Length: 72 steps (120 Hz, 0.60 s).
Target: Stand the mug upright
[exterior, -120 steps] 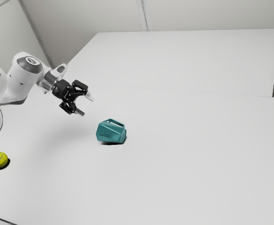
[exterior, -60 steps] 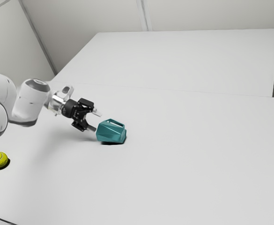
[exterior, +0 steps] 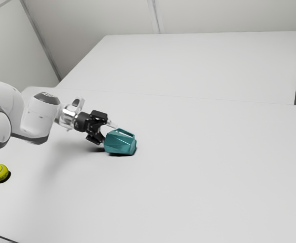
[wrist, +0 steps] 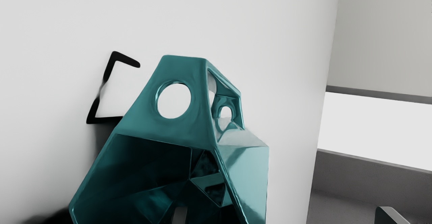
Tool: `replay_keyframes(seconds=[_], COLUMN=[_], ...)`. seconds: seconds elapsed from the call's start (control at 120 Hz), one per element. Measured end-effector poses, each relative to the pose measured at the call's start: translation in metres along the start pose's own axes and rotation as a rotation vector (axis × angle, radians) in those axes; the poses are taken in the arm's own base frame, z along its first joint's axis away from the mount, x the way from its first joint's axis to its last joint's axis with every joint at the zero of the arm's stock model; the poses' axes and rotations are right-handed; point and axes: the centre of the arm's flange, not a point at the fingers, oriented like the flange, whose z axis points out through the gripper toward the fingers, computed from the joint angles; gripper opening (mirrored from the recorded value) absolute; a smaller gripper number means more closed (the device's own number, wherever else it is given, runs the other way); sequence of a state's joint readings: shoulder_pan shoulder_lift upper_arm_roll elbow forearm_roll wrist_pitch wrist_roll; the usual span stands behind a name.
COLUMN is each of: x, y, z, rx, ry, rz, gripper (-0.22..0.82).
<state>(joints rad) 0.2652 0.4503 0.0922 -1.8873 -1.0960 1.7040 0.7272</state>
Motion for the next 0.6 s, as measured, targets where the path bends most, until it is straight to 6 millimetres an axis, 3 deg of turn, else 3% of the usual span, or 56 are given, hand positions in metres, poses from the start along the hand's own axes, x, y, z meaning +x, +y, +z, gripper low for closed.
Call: replay_keyframes(seconds=[0.083, 0.225, 0.325, 0.433, 0.6], x=[-0.0008, -0.0018, -0.0017, -0.0042, -0.0066], y=[-0.001, -0.0012, 0.0005, -0.001, 0.0054], z=[0.0029, 0.0037, 0.0028, 0.0048, 0.0014], rx=[-0.002, -0.002, -0.002, -0.004, -0.001], ry=[0.004, 0.01, 0.012, 0.009, 0.015], rz=[0.007, 0.013, 0.014, 0.005, 0.005], gripper=[0.56, 0.2, 0.03, -0.07, -0.13])
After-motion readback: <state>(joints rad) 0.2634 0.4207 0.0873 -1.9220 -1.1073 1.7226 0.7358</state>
